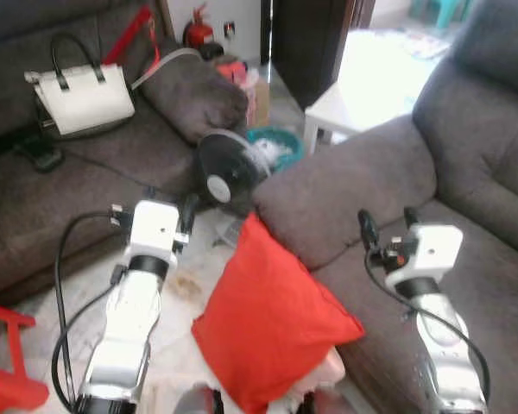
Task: Move the pillow to the sofa from floor
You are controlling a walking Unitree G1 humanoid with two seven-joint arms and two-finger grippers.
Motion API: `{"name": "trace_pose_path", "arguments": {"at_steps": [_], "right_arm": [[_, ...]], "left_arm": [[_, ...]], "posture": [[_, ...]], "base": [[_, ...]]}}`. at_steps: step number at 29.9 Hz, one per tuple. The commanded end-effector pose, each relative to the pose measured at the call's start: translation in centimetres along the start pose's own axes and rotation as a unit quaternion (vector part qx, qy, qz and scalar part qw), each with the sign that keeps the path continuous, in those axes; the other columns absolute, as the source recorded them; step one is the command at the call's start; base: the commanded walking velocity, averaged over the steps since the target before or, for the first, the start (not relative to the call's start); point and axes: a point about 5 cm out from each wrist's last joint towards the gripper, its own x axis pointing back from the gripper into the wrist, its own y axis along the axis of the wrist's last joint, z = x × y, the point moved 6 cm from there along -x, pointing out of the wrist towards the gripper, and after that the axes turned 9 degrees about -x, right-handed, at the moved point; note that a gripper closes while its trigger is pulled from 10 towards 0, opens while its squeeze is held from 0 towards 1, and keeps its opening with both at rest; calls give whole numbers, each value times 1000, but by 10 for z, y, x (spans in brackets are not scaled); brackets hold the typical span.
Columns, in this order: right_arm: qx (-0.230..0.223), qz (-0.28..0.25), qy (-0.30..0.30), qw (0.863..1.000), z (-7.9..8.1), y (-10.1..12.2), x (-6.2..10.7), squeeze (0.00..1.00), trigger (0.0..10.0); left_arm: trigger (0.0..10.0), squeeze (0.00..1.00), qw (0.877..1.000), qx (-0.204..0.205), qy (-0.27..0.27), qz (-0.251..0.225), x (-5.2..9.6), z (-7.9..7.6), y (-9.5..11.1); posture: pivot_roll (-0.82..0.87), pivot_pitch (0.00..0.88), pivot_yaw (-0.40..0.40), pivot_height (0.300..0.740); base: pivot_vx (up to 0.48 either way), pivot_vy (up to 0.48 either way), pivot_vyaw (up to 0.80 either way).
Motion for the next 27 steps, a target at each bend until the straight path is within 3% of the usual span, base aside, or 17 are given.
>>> {"name": "trace_pose_path", "arguments": {"at_steps": [1, 27], "right_arm": [[0, 11, -2, 1000, -1, -7, 3, 0, 10000], [-4, 20, -3, 1000, 2, -12, 2, 0, 10000]], "left_arm": [[10000, 0, 1000, -4, -6, 3, 1, -2, -2], [10000, 0, 999, 27, -27, 19, 3, -13, -10]], "posture": [[65, 104, 15, 629], [65, 116, 6, 629]], "base": [[0, 0, 0], [0, 0, 0]]}}
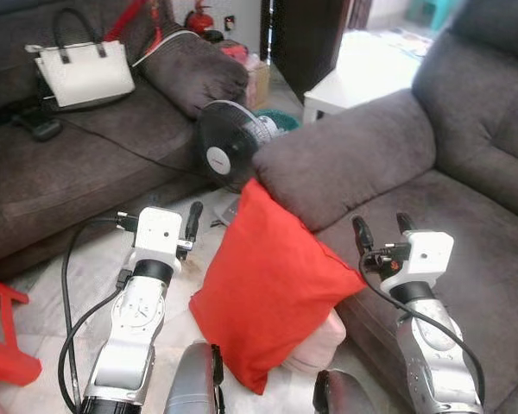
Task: Move the pillow to the sofa from floor
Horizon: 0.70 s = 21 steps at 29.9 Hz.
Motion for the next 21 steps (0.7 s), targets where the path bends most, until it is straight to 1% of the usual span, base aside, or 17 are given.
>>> {"name": "trace_pose_path", "arguments": {"at_steps": [1, 6, 8, 9, 11, 13, 15, 18, 21], "right_arm": [[0, 1, 1, 1000, 1, 0, -1, 0, 10000], [-1, 2, 0, 1000, 1, -1, 0, 0, 10000], [0, 4, -2, 1000, 0, -2, 0, 0, 10000], [-1, 3, -3, 1000, 0, -2, 0, 0, 10000], [3, 7, -4, 1000, 0, -2, -1, 0, 10000], [2, 8, -2, 1000, 0, -3, -2, 0, 10000], [3, 7, -2, 1000, 0, -3, -1, 0, 10000], [4, 4, 0, 1000, 1, -3, -1, 0, 10000], [3, 3, -1, 1000, 2, -3, -1, 0, 10000]], "left_arm": [[10000, 0, 1000, 6, -9, -2, 1, -3, 1], [10000, 0, 1000, 2, -6, -2, 2, -1, 0], [10000, 0, 1000, -11, -5, -6, 2, 2, 1], [10000, 0, 1000, -14, -2, -6, 3, 4, 1], [10000, 0, 1000, -22, 17, -4, 6, 15, -1], [10000, 0, 999, -24, 20, -5, 7, 18, 0], [10000, 0, 999, -30, 30, -6, 9, 24, 1], [10000, 0, 999, -32, 32, -5, 9, 25, 1], [10000, 0, 999, -31, 32, -4, 9, 23, 1]], "posture": [[65, 116, 6, 629], [66, 116, 6, 629], [67, 117, 7, 629], [67, 117, 7, 629], [66, 118, 8, 625], [67, 118, 8, 616], [73, 120, 6, 602], [76, 119, 6, 598], [72, 119, 7, 598]], "base": [[0, 0, 0], [0, 0, 0], [0, 0, 0], [0, 0, 0], [0, 0, 0], [0, 0, 0], [0, 0, 0], [0, 0, 0], [0, 0, 0]]}}
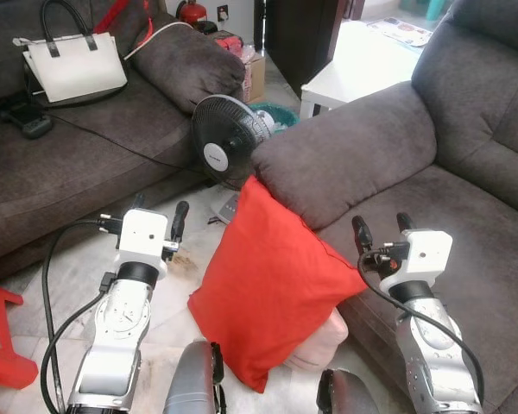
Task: Move the pillow to the sofa from floor
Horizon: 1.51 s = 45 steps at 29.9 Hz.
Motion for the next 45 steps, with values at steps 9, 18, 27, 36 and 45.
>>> {"name": "trace_pose_path", "arguments": {"at_steps": [9, 18, 27, 36, 45], "right_arm": [[-2, 9, -3, 1000, 0, -5, 0, 0, 10000], [1, 5, -2, 1000, 0, -4, 0, 0, 10000], [-1, 6, -2, 1000, 0, -4, 0, 0, 10000], [-1, 9, 3, 1000, 3, -6, 0, 0, 10000], [0, 12, 4, 1000, 3, -7, 0, 0, 10000]], "left_arm": [[10000, 0, 1000, 1, -3, -4, -1, -4, 4], [10000, 0, 1000, 2, -2, 2, -2, -4, 1], [10000, 0, 1000, 7, -9, 5, -3, -6, -1], [10000, 0, 1000, 8, -9, 7, -3, -7, -2], [10000, 0, 1000, 8, -10, 7, -4, -8, -1]], "posture": [[69, 121, 8, 584], [72, 121, 6, 584], [71, 121, 7, 584], [73, 121, 5, 584], [71, 121, 6, 584]], "base": [[0, 0, 0], [0, 0, 0], [93, 0, 0], [311, 0, 0], [311, 0, 0]]}}
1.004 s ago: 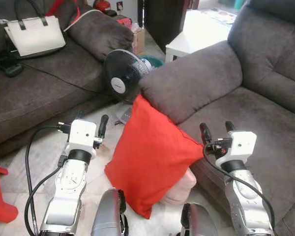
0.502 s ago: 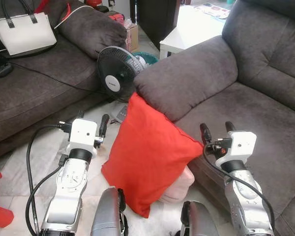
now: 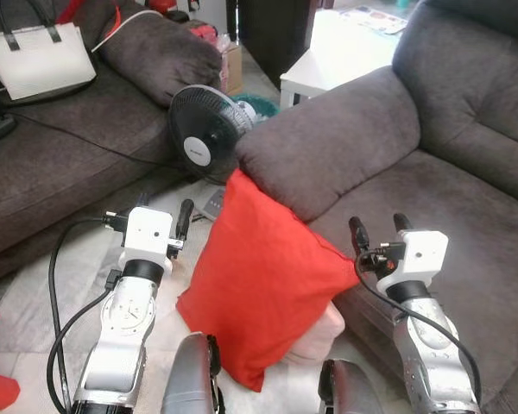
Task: Move the pillow to the sofa from floor
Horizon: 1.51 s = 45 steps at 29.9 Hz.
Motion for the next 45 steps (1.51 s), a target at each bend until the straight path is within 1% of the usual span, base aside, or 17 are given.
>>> {"name": "trace_pose_path", "arguments": {"at_steps": [1, 10, 17, 19, 22, 24, 25, 26, 28, 30, 33, 35, 36, 38, 39, 43, 45], "right_arm": [[4, 8, -12, 1000, -8, -4, 3, 0, 10000], [6, 16, -11, 1000, -9, -8, 4, 0, 10000], [12, 48, -13, 999, -11, -22, 6, 0, 10000], [17, 81, -26, 996, -19, -38, 7, 0, 10000], [7, 91, -33, 995, -23, -44, 6, 0, 10000], [-1, 92, -36, 995, -24, -45, 1, 0, 10000], [-6, 93, -37, 995, -24, -45, -3, 0, 10000], [-8, 94, -36, 995, -24, -45, -6, 0, 10000], [-11, 95, -35, 995, -23, -46, -8, 0, 10000], [-29, 103, -33, 994, -22, -50, -13, 0, 10000], [-36, 110, -34, 993, -23, -54, -14, 0, 10000], [-67, 136, -48, 987, -26, -69, -14, 0, 10000], [-77, 157, -50, 983, -26, -79, -14, 0, 10000], [-79, 163, -50, 982, -26, -81, -13, 0, 10000], [-96, 188, -52, 976, -25, -92, -13, 1000, 10000], [-122, 201, -56, 970, -25, -98, -15, 1000, 10000], [-147, 202, -66, 966, -28, -99, -17, 1000, 10000]], "left_arm": [[10000, 0, 1000, 4, -9, 4, -1, -6, -1], [10000, 0, 1000, 0, -16, 3, 0, -9, -1], [10000, 0, 1000, 2, -25, 13, 2, -14, -8], [10000, 0, 999, 0, -28, 26, 7, -15, -18], [10000, 0, 999, -4, -32, 34, 12, -15, -24], [10000, 0, 997, -16, -33, 62, 24, -13, -44], [10000, 0, 996, -18, -28, 86, 35, -9, -61], [10000, 0, 995, -16, -21, 99, 41, -5, -68], [10000, 0, 994, -17, -14, 105, 44, -2, -71], [10000, 0, 994, -19, -1, 110, 48, 4, -73], [10000, 0, 994, -20, 0, 109, 49, 4, -72], [10000, 0, 994, -19, 0, 108, 50, 3, -71], [10000, 0, 994, -18, 1, 107, 49, 2, -71], [10000, 0, 994, -17, 1, 105, 49, 2, -71], [10000, 0, 995, -15, 1, 102, 48, 0, -69], [10000, 0, 995, -12, 2, 98, 47, -1, -66], [10000, 0, 995, -10, 5, 96, 47, -1, -65]], "posture": [[72, 121, 6, 584], [72, 121, 6, 584], [71, 120, 4, 584], [75, 119, 2, 584], [82, 118, 2, 584], [86, 116, -2, 584], [85, 119, -5, 584], [88, 119, -7, 584], [91, 119, -8, 584], [98, 121, -12, 584], [104, 120, -17, 584], [109, 121, -21, 584], [107, 124, -23, 584], [108, 124, -24, 584], [114, 128, -28, 584], [120, 127, -35, 584], [128, 125, -43, 584]], "base": [[304, 0, 0], [0, 0, 0], [0, 0, 0], [0, 0, 0], [0, 0, 0], [0, 0, 0], [0, 0, 0], [0, 0, 0], [0, 0, 0], [0, 0, 0], [0, 0, 0], [0, 0, 0], [0, 0, 0], [0, 0, 0], [0, 0, 0], [0, 0, 0], [0, 0, 0]]}}
